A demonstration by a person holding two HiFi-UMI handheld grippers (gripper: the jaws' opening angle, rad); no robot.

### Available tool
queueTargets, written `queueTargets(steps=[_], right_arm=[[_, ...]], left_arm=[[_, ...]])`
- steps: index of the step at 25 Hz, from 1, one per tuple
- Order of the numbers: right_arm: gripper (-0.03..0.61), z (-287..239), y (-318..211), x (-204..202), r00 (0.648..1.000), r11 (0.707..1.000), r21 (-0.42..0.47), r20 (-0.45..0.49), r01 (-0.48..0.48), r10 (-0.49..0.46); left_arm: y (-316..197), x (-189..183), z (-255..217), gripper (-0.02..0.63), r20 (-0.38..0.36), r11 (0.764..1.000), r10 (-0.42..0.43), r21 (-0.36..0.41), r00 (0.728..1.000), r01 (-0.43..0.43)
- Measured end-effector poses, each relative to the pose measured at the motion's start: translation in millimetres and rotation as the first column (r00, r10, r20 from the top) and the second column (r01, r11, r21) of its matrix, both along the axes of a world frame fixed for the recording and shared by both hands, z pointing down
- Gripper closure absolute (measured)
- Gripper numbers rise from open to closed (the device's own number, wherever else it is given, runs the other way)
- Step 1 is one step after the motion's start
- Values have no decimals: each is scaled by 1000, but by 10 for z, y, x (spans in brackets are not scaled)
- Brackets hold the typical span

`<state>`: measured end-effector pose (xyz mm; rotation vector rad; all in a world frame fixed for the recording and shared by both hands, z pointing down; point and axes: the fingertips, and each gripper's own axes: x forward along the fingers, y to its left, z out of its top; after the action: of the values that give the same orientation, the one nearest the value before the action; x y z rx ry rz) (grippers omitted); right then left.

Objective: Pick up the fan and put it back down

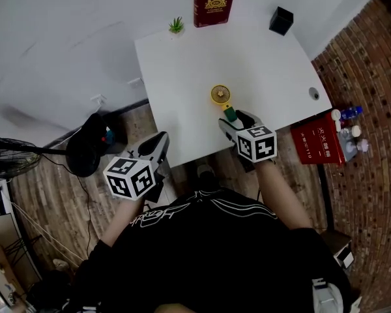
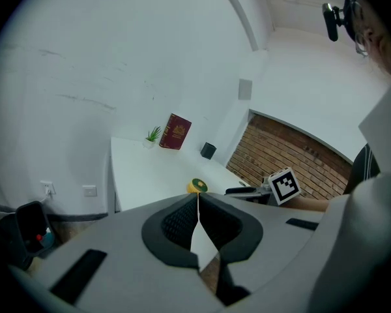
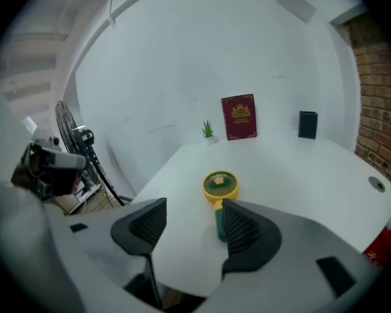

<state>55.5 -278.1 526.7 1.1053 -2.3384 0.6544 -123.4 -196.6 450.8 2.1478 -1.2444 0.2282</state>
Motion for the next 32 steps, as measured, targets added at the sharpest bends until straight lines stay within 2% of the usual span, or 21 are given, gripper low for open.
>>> queueTargets(steps=[6, 11, 15, 20, 29, 32], right_arm=[[431, -613, 436, -103, 985, 996, 70, 156, 58, -69], [577, -1031, 742, -71, 971, 986, 162, 229, 37, -74], [577, -1234, 1086, -219, 944, 974, 202, 289, 105, -162], [577, -1354, 1439, -311, 916, 968, 208, 342, 143, -209], [577, -1371, 1774, -357, 902, 961, 226, 361, 161, -236], [577, -1385, 1825, -343, 908, 961, 231, 351, 154, -230]], left_arm=[[234, 86, -191, 580, -9, 999, 33, 39, 999, -33], [430, 131, -394, 580, -17, 994, 63, 87, 998, -61], [608, 167, -524, 580, -20, 989, 89, 121, 996, -86], [830, 235, -592, 580, -24, 983, 120, 146, 992, -115], [1102, 327, -596, 580, -17, 977, 156, 148, 988, -152], [1156, 349, -613, 580, -15, 975, 166, 150, 986, -162]])
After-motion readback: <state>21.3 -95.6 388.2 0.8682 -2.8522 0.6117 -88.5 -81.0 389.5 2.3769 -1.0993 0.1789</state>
